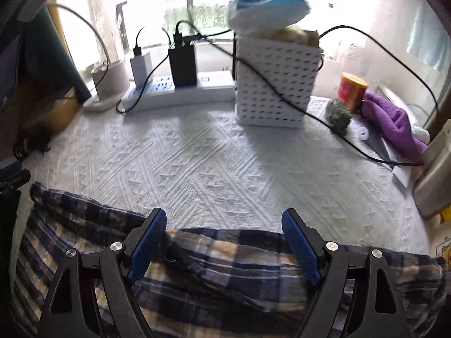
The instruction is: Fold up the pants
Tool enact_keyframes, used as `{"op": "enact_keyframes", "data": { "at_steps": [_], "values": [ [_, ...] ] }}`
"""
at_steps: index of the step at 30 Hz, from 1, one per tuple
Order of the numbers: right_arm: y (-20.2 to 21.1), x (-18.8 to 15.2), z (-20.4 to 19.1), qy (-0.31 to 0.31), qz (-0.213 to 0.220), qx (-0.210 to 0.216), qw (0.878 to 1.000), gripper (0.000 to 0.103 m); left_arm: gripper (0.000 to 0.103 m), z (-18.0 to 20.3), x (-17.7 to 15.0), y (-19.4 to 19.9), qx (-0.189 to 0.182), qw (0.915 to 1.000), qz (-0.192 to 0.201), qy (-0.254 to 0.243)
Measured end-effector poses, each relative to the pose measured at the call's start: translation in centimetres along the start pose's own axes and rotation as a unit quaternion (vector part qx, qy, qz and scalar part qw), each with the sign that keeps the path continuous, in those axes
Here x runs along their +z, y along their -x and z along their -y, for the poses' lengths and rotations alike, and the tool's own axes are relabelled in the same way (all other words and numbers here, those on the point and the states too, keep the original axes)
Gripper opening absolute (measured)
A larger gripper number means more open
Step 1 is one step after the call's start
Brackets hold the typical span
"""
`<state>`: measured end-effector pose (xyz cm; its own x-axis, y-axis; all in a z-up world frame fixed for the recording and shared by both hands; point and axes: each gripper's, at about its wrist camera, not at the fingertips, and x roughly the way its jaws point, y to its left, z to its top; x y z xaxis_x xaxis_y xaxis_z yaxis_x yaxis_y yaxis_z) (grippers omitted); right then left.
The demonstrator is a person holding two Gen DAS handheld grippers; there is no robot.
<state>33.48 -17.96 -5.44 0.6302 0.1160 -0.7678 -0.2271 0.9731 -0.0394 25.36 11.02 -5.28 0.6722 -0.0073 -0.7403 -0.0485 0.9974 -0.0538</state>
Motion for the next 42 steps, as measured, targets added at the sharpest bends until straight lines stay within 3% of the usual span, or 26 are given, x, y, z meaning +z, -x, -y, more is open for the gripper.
{"op": "enact_keyframes", "data": {
  "at_steps": [5,8,10,16,23,30,42],
  "values": [
    [3.7,-1.6,1.2,-0.004,0.024,-0.004,1.000,0.086,0.061,1.6,-1.6,0.1,-0.028,0.9989,-0.023,-0.030],
    [6.1,-3.1,1.9,-0.001,0.040,-0.013,0.999,0.086,0.061,1.9,-2.6,-1.0,-0.093,0.9943,-0.048,-0.019],
    [7.6,-4.5,2.7,-0.001,0.051,-0.033,0.998,0.086,0.061,1.9,-2.9,-2.5,-0.053,0.9963,-0.067,-0.013],
    [11.1,-9.7,7.7,-0.043,0.041,-0.088,0.994,0.086,0.060,1.4,-2.1,-2.4,-0.021,0.9981,-0.058,0.003],
    [14.8,-15.7,14.6,-0.117,0.034,-0.142,0.982,0.086,0.060,0.4,-2.6,3.2,-0.037,0.9982,-0.030,0.036],
    [16.2,-18.4,17.2,-0.167,0.054,-0.098,0.980,0.085,0.060,5.0,-7.0,8.4,-0.075,0.9965,-0.035,-0.009],
    [16.5,-21.0,13.8,-0.142,0.061,-0.054,0.987,0.083,0.061,13.7,-14.3,12.6,-0.160,0.9815,-0.064,-0.084]
  ]
}}
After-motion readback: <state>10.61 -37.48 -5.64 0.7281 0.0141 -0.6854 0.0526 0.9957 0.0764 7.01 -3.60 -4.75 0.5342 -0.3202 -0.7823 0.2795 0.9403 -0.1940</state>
